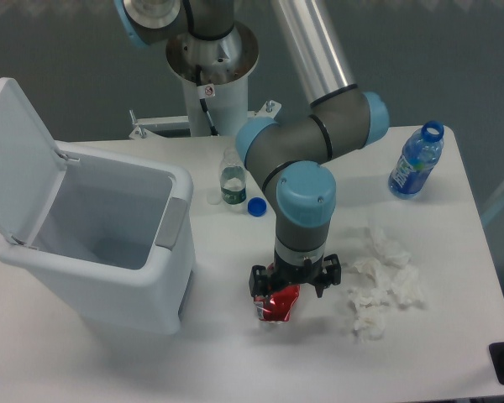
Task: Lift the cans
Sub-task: 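Close the gripper fingers around the crushed red can, then hold the red can in the closed gripper near the table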
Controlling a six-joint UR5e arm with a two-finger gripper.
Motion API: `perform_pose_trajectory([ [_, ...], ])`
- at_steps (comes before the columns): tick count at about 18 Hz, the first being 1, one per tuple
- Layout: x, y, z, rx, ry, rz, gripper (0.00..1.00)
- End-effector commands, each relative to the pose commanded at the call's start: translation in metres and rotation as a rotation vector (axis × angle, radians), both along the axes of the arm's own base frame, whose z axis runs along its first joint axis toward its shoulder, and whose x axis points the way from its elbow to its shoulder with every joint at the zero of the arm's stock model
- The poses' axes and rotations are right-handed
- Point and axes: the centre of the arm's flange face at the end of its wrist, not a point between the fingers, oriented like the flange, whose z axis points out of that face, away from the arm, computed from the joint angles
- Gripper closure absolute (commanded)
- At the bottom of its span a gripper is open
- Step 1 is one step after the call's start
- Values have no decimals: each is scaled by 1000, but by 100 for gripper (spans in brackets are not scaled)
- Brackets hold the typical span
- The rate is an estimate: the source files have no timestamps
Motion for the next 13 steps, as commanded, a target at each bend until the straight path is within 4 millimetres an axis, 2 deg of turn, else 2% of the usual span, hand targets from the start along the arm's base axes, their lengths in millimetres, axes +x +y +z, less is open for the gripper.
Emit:
perform_pose_trajectory([
  [13, 1, 7, -25, -31, -3, -164, 0],
])
